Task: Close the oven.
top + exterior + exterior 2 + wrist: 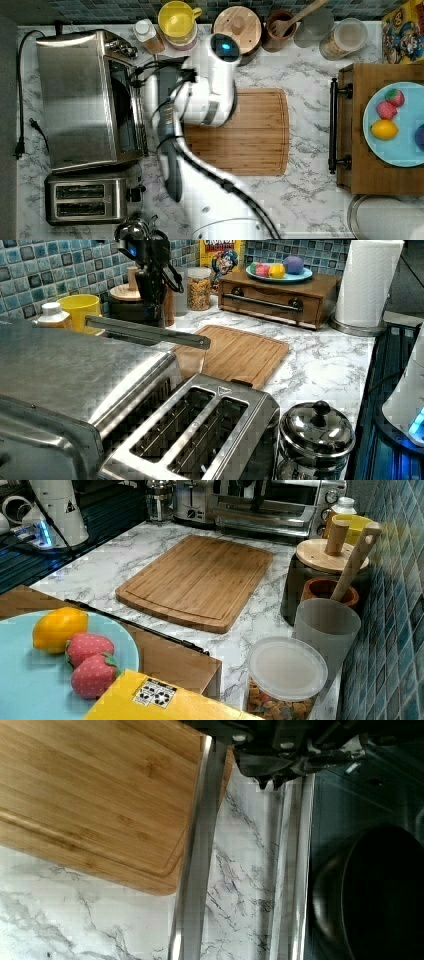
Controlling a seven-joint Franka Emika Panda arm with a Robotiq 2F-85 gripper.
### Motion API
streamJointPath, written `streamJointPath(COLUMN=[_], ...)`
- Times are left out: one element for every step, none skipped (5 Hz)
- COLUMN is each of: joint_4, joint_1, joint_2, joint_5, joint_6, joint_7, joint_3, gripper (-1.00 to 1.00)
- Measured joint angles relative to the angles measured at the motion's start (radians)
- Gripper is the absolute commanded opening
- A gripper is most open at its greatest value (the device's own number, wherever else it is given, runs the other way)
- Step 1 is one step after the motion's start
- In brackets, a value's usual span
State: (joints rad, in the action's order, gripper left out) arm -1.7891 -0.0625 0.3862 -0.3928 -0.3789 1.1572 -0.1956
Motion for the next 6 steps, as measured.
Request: streamJointPath(joint_4=[0.025,0.031,0.053,0.057,0.049,0.049], joint_1=[0.065,0.116,0.188,0.248,0.285,0.323], joint_2=[-0.013,-0.014,-0.015,-0.023,-0.042,-0.095], joint_5=[0.045,0.163,0.314,0.425,0.443,0.514], joint_6=[-0.029,-0.097,-0.087,-0.153,-0.228,-0.188], joint_7=[-0.062,-0.161,-0.337,-0.467,-0.504,-0.534], joint_3=[-0.007,-0.03,-0.025,-0.033,-0.059,-0.064], gripper=[-1.0,-1.0,-1.0,-1.0,-1.0,-1.0])
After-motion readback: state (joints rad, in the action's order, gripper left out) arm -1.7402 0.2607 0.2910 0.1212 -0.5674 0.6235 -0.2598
